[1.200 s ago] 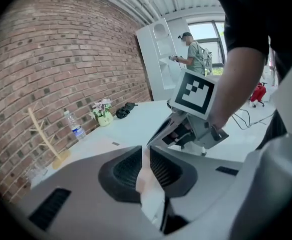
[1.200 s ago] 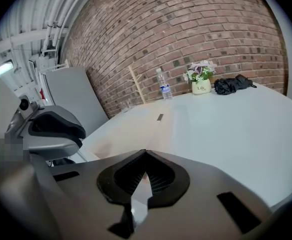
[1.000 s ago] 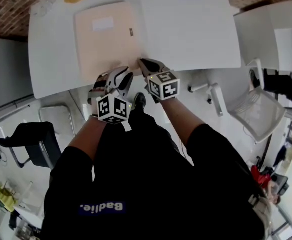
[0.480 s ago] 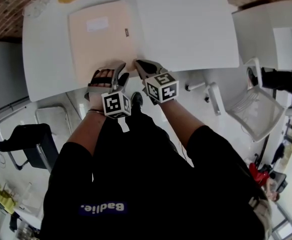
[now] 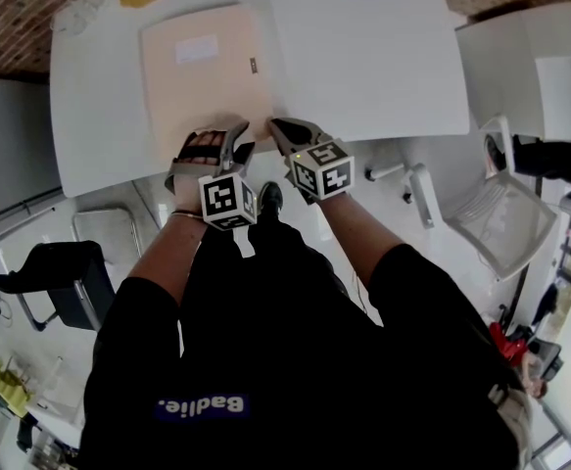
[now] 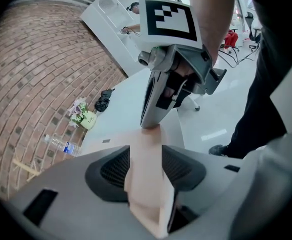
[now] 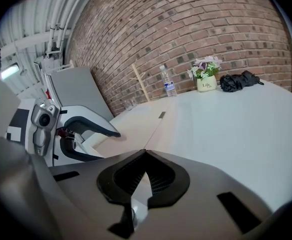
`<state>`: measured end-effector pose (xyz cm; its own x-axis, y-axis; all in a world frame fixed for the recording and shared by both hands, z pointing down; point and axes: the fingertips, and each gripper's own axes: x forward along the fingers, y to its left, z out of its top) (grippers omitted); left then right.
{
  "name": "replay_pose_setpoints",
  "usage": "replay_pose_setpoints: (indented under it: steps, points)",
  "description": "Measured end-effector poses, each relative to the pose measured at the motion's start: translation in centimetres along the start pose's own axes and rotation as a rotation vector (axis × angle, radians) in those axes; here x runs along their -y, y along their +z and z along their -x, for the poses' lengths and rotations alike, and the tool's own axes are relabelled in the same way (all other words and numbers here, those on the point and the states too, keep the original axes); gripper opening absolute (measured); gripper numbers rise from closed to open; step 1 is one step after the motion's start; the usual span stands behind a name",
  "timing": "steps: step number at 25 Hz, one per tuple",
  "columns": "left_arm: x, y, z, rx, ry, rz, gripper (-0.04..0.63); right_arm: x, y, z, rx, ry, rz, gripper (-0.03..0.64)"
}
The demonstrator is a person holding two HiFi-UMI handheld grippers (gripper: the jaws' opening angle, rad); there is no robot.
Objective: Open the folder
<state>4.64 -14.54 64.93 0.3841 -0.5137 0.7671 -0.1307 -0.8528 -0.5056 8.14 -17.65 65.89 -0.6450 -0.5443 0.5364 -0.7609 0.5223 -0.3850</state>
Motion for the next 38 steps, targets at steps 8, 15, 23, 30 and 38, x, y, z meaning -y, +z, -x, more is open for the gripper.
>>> replay_pose_setpoints:
  steps: [8,15,23,30,38]
  points:
    - [-0.5,0.6,1.2,0.040,0.000,-0.042,0.162,0.1,-0.3,-0.2,-0.018,-0.009,0.013,0.029]
    - [0.1,0.6,1.8,0.063,0.029,-0.060,0.035,-0.1,-0.2,-0.2,-0.033,-0.019,0.055,0.029]
    - [-2.0,1.1,3.8,0.149,0.070,0.123,0.008,-0.2,-0.3,-0.1,-0.039,-0.028,0.084,0.029]
    - [-4.9,1.6,6.9,0.240,0.162,0.289,0.011,0.0,-0.3,-0.1,-0.044,-0.055,0.107,0.029]
    - [-8.2,0.5,12.0,0.326,0.281,0.484,0.011,0.7,-0.3,0.2,-0.056,-0.092,0.121,0.029]
